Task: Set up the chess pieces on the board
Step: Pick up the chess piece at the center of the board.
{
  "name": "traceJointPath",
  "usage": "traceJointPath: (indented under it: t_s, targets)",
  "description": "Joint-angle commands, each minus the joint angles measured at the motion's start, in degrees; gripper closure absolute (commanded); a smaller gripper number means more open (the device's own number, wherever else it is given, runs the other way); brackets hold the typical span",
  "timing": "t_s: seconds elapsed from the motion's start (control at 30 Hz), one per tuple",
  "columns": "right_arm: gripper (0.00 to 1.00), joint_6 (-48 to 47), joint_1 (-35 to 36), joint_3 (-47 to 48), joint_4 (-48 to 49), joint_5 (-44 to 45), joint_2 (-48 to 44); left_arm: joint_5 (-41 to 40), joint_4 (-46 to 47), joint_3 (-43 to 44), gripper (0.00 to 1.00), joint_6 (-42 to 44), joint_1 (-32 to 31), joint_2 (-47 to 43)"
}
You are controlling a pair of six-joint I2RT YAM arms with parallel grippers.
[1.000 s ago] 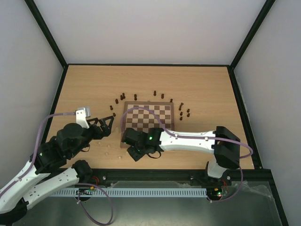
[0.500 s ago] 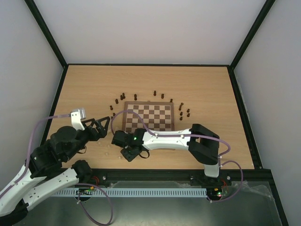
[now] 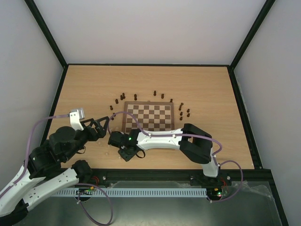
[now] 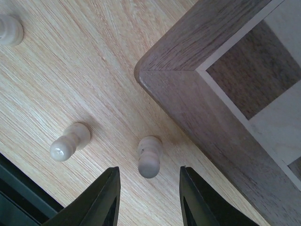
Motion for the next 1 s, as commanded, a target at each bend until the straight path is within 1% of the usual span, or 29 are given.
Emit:
traceJointPath:
  t_s: [0.0, 0.07, 0.27, 0.37, 0.73, 0.8, 0.97]
  targets:
    - [0.64, -0.5, -0.2, 1.5, -2.9, 0.8, 1.2, -0.7, -0.6, 1.0, 0.01, 0.5, 0.3, -0.5]
    - [0.67, -0.5, -0.3, 1.5, -2.7, 0.8, 1.2, -0.7, -0.5, 0.9, 0.01, 0.5, 0.4, -0.4]
    - [0.68, -0.9, -0.5, 1.7, -2.3, 0.6, 1.5, -0.5, -0.2, 0.6, 0.01, 0.5, 0.4, -0.2]
    - [0.72, -0.9, -0.5, 1.8, -2.3, 0.5, 1.7, -0.6, -0.2, 0.4, 0.01, 0.6, 0.4, -0.1]
    - [0.73, -1.5, -0.6, 2.3, -1.3, -0.4, 2.3, 0.1, 0.7, 0.0, 0.01, 0.8, 0.3, 0.6]
    - [0.76, -1.5, -0.6, 2.5, -1.2, -0.5, 2.5, 0.1, 0.8, -0.1, 0.01, 0.8, 0.4, 0.6]
    - [0.77, -1.7, -0.7, 3.1, -1.1, -0.8, 2.7, 0.2, 0.9, -0.4, 0.01, 0.7, 0.4, 0.7]
